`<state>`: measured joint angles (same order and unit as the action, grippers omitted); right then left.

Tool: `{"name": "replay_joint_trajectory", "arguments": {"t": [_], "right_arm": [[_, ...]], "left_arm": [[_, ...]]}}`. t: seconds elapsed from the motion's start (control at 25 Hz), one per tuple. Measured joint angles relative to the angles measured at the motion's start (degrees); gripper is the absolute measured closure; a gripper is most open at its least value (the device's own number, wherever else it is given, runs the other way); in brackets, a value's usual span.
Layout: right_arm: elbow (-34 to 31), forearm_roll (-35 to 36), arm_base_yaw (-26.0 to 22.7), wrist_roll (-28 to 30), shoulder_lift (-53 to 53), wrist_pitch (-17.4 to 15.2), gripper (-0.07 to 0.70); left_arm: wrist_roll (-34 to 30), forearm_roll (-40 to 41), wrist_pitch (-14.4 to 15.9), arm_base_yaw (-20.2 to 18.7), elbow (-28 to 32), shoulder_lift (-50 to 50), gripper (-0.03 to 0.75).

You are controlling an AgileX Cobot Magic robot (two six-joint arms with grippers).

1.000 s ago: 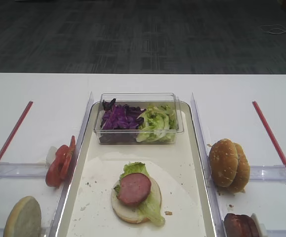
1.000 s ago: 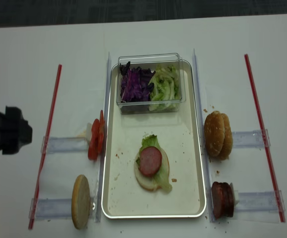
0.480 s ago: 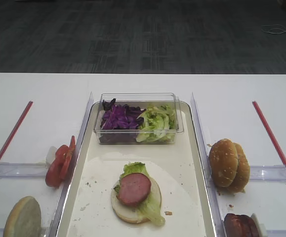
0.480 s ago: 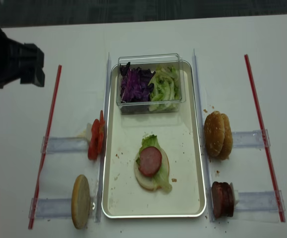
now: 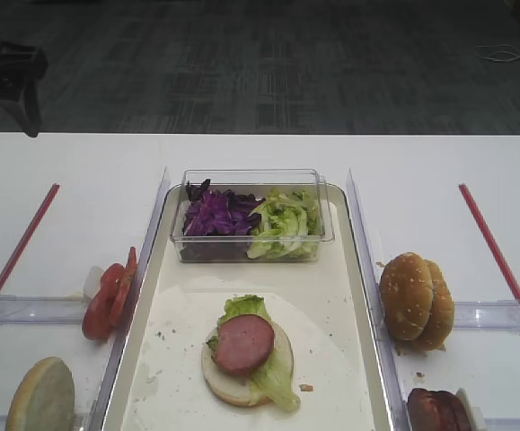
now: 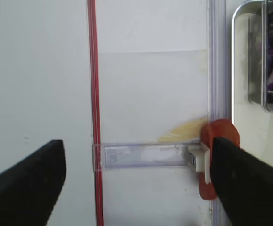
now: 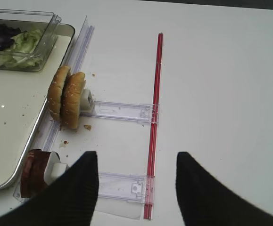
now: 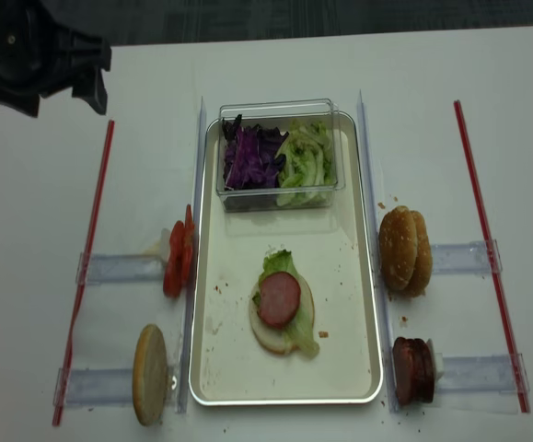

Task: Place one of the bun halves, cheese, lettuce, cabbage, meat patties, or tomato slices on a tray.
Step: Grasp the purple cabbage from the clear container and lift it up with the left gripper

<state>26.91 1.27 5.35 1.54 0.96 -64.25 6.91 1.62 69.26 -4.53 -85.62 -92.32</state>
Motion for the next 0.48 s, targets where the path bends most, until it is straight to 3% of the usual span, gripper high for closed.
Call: {"name": "replay_joint_trajectory", "arguments": {"t": [0.48], "right_arm": [[0.0,0.0,0.0,0.0,0.0,0.0,0.244]], "left_arm": [[0.0,0.43,-2.17,0.0,-2.95,-4.69,0.106]]}}
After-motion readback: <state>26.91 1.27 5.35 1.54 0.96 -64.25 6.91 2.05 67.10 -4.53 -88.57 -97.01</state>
